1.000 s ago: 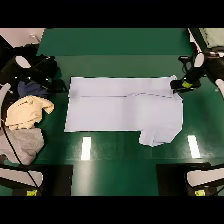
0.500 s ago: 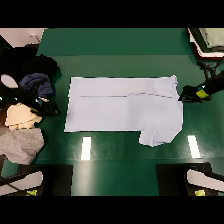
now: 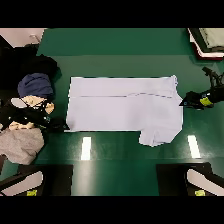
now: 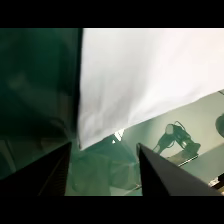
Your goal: Fold the shirts.
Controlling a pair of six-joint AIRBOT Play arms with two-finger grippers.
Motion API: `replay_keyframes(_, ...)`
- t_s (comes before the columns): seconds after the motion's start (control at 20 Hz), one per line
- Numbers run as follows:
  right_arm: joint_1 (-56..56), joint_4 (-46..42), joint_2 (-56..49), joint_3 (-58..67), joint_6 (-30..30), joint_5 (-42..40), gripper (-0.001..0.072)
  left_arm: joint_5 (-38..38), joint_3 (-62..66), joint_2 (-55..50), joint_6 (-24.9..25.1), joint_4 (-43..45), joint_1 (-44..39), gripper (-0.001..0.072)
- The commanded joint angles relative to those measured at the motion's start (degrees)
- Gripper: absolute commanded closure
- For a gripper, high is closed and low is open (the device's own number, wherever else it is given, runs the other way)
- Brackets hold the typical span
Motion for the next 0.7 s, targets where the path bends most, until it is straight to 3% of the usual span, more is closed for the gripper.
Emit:
replay_keyframes(0.0,-0.09,0.11,1.11,-0.33,-0.13,0.22,0.0368,4.02,-1.18,0.07,0.33,-2.84,-0.04,0.0246)
replay_keyframes(0.05,-0.09,-0.42,1.11,-0.35,-0.13,0.94,0.0368,4.59,-1.18,0.07,1.11,-3.56,-0.04,0.0443)
replay_keyframes(0.1,-0.09,-1.27,1.11,-0.35,-0.11,1.55,0.0368,5.18,-1.18,0.07,1.86,-3.93,-0.04,0.0552)
replay_keyframes(0.2,-0.11,-4.35,1.11,-0.35,-0.04,3.19,0.0368,5.79,-1.16,0.07,1.86,-3.93,-0.02,0.068)
replay_keyframes(0.4,-1.81,-12.22,1.14,-4.33,1.97,8.09,0.0367,4.48,0.31,0.2,2.38,-3.72,-0.04,0.0689)
replay_keyframes(0.45,-3.45,-11.8,1.14,-7.32,2.1,8.52,0.0362,3.63,1.07,0.2,2.93,-3.72,-0.04,0.0689)
replay_keyframes(0.55,-6.71,-8.66,1.11,-13.55,2.1,8.48,0.0234,3.06,2.03,0.2,3.28,-3.76,-0.04,0.0689)
replay_keyframes(0.65,-9.03,-2.32,1.11,-19.32,1.55,6.38,0.0235,3.5,2.16,0.2,3.26,-3.8,-0.04,0.0688)
